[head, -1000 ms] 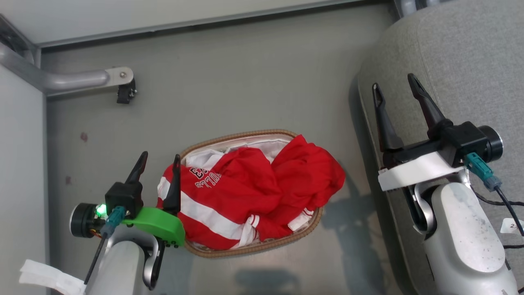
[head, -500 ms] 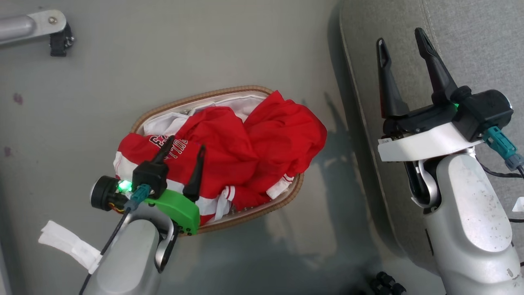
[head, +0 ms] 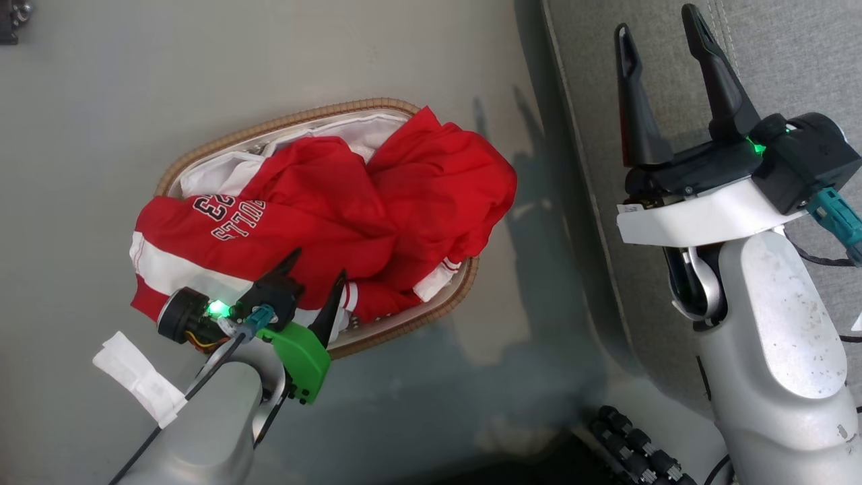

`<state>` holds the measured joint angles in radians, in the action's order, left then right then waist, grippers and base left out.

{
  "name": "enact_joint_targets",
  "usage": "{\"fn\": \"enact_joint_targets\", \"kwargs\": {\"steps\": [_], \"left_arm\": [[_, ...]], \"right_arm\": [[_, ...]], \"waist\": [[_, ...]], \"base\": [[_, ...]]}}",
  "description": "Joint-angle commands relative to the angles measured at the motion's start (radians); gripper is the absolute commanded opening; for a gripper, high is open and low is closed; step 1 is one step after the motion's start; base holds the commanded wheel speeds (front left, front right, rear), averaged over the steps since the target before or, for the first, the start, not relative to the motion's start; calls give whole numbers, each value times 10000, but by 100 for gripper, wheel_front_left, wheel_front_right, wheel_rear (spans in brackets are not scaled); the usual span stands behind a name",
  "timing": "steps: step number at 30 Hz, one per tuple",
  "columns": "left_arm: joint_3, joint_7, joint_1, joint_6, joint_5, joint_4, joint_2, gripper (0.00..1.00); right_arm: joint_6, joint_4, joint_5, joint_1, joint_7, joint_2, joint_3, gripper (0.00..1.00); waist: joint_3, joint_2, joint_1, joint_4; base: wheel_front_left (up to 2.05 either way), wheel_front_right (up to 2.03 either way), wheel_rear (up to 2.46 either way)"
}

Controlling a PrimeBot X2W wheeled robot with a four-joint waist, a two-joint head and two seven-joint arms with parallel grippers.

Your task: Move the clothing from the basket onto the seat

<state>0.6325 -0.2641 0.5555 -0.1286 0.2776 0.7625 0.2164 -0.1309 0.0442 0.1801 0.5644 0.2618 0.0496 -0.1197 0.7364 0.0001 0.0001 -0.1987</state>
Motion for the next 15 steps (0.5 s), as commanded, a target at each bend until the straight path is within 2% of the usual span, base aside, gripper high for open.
{"fn": "enact_joint_targets", "kwargs": {"steps": [1, 10, 15], "left_arm": [[144, -6, 301, -34, 85, 183, 145, 100], [1035, -6, 1231, -31, 360, 2041, 316, 100], [1309, -6, 1842, -31, 102, 2958, 299, 100]], "right_arm": [[3, -96, 82, 168, 48, 26, -52, 100], [3, -573, 602, 421, 48, 27, -271, 100], [3, -780, 764, 403, 48, 26, -277, 100]], "waist": [[284, -1, -1, -179], [869, -1, -1, -498], [1132, -1, -1, -637]], "base": [[0, 0, 0], [0, 0, 0], [0, 0, 0]]}}
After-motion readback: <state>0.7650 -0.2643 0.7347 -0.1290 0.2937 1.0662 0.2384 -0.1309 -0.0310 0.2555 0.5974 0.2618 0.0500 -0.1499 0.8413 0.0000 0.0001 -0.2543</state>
